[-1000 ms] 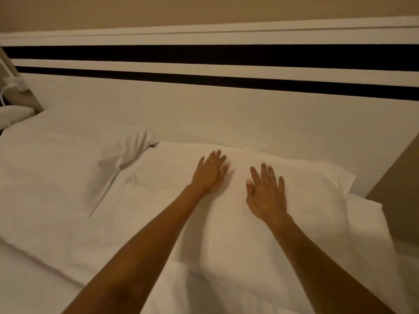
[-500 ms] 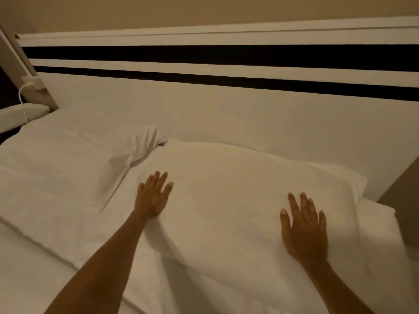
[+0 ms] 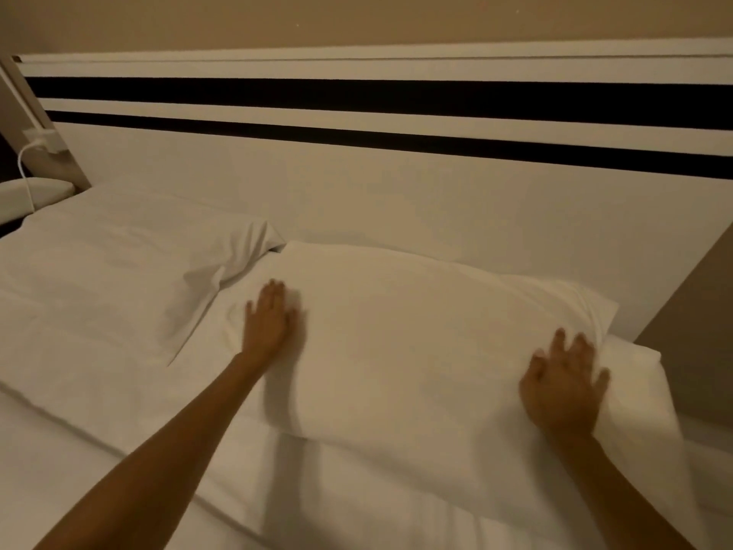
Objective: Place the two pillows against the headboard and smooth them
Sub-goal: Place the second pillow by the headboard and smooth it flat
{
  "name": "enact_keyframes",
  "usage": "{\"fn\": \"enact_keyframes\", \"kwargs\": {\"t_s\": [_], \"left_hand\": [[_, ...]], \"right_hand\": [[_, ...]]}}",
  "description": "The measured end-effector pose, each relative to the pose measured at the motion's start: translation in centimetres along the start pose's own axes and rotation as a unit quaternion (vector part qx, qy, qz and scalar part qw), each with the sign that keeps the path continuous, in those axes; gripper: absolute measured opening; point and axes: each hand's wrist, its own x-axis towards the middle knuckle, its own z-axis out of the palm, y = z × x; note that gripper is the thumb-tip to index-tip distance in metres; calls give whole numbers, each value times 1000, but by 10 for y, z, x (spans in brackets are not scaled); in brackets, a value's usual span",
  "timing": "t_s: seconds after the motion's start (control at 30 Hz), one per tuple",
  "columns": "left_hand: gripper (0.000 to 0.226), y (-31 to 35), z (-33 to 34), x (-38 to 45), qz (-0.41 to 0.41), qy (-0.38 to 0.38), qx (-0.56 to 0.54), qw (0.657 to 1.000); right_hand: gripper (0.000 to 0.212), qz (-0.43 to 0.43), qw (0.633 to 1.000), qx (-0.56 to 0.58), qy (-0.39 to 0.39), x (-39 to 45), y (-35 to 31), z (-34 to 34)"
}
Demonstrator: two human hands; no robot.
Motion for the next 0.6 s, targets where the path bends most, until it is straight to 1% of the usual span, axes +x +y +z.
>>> {"fn": "enact_keyframes", "kwargs": {"t_s": [0.07,0.1,0.17,0.23,0.33,0.43,0.5,0.6], "left_hand": [[83,51,2,-16,90,-21,-36,995],[85,71,7,-27,130,-37,-45,990],[71,95,23,-47,185,-73,-52,979],[61,93,38,-59,189,-74,-59,977],[62,61,47,-61,147,-43,-68,986],[68,24,47,-61,114,-14,-55,992],[71,1,45,-59,87,-14,-44,995],[74,-25,38,-52,47,-30,-26,998]], "right_hand": [[64,-97,995,4,15,-16,-36,9],[61,-146,989,3,11,-28,-54,16],[58,-216,976,0,-19,-55,-83,32],[57,-242,968,-20,-58,-75,-90,44],[59,-217,974,-25,-50,-77,-61,51],[64,-155,987,-18,-38,-66,-22,44],[68,-116,992,-23,-34,-57,-3,37],[70,-82,996,-20,-25,-43,20,27]]}}
